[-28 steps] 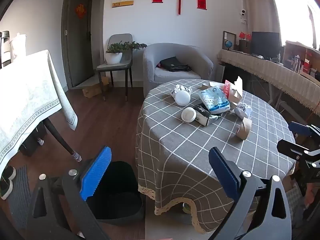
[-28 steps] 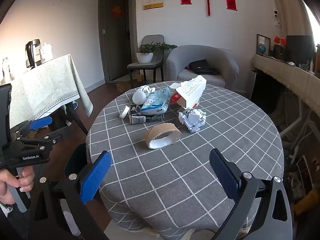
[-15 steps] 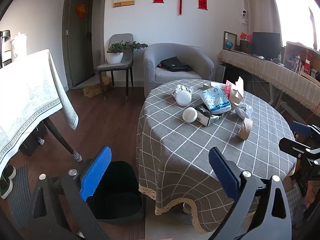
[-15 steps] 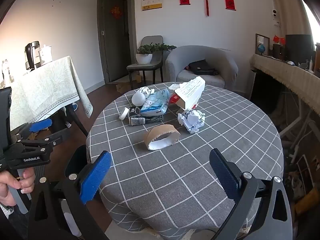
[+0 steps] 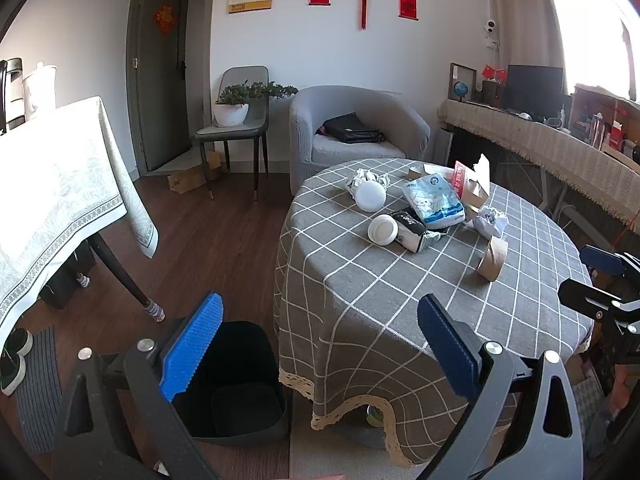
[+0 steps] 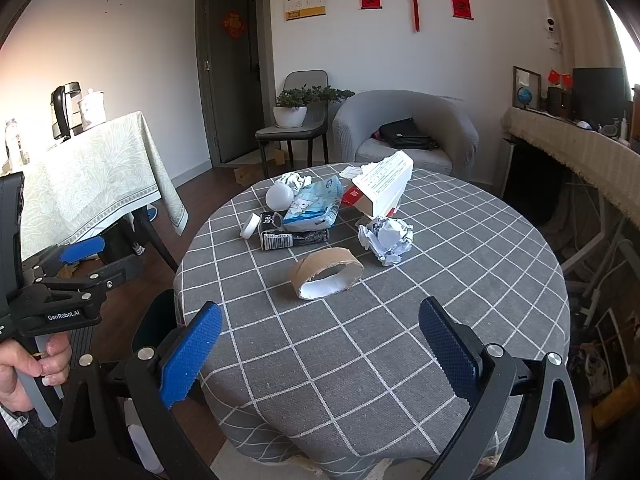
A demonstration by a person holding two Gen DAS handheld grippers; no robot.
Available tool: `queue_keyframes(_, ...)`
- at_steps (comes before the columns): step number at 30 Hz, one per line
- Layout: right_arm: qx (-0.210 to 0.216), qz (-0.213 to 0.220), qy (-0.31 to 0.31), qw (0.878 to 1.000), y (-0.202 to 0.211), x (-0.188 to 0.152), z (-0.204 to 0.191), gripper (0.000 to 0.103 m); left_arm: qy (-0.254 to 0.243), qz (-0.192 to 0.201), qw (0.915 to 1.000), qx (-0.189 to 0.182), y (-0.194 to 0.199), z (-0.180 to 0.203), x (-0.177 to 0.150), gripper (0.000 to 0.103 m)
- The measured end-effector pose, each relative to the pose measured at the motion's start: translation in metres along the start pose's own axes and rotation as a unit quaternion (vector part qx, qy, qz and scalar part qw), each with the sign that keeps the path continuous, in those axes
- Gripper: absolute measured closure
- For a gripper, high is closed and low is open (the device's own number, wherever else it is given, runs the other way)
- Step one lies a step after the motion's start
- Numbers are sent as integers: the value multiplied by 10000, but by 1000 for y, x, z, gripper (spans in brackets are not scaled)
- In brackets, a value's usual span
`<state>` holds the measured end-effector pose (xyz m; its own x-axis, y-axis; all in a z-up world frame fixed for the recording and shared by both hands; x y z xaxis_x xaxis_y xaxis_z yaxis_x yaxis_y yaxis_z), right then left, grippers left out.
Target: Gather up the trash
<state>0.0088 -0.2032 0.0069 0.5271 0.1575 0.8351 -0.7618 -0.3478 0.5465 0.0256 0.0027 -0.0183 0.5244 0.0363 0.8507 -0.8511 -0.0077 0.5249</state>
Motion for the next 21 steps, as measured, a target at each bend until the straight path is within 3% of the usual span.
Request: queue_keyframes(21, 6, 11, -23, 10000, -1, -1, 1, 4, 0, -10, 10000, 3, 1, 1, 0, 3)
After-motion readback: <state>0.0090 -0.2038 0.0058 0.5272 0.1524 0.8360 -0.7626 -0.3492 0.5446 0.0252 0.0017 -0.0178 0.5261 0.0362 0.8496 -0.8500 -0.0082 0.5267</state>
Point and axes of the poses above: each gripper's, at about its wrist camera, not at the fingertips, and y roughly against the way its jaws point, z to its right, x to its top, the point moved 3 cm from there along -y, roughly the way its jaws point
